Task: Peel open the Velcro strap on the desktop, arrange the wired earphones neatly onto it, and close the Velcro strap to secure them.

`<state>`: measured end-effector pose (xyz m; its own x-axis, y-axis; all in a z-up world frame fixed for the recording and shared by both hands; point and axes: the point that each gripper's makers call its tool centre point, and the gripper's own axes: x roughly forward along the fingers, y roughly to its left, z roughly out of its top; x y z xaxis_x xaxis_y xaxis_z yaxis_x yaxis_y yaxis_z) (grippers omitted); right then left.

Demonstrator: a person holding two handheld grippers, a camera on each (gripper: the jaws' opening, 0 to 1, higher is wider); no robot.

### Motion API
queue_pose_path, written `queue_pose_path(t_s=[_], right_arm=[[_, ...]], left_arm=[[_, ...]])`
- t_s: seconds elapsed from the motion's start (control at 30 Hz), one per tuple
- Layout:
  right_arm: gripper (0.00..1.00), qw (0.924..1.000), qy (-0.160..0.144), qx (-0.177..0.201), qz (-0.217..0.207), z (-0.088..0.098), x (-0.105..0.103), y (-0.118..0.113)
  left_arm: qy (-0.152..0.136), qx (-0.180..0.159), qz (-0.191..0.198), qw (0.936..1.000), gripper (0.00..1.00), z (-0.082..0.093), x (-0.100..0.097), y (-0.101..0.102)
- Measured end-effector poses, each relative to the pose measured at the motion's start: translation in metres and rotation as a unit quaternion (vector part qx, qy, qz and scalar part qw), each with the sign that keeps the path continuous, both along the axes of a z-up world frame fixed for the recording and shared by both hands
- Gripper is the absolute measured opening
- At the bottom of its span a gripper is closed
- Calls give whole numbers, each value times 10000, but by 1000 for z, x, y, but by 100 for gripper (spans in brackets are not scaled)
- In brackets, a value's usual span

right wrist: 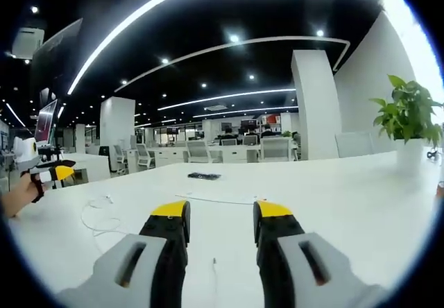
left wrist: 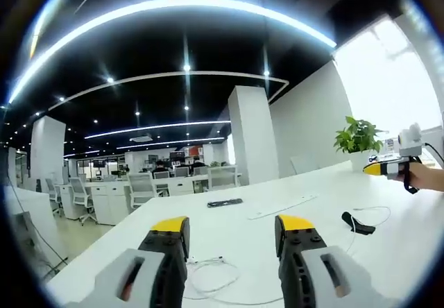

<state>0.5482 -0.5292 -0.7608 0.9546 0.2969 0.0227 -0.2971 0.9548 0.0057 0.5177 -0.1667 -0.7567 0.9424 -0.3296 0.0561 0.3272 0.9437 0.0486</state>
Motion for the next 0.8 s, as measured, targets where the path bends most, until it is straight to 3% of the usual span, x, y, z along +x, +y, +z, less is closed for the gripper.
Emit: queue_pose_path(t_s=[0.33, 0.8], right_arm=[[38, 10000, 75, 1, -32, -2, -1, 0], [38, 10000, 21, 10, -34, 2, -3, 0]], left_arm=[[-10, 118, 275, 9996, 52, -1, 2, 10], [113, 105, 286, 9995, 52, -5, 0, 11]])
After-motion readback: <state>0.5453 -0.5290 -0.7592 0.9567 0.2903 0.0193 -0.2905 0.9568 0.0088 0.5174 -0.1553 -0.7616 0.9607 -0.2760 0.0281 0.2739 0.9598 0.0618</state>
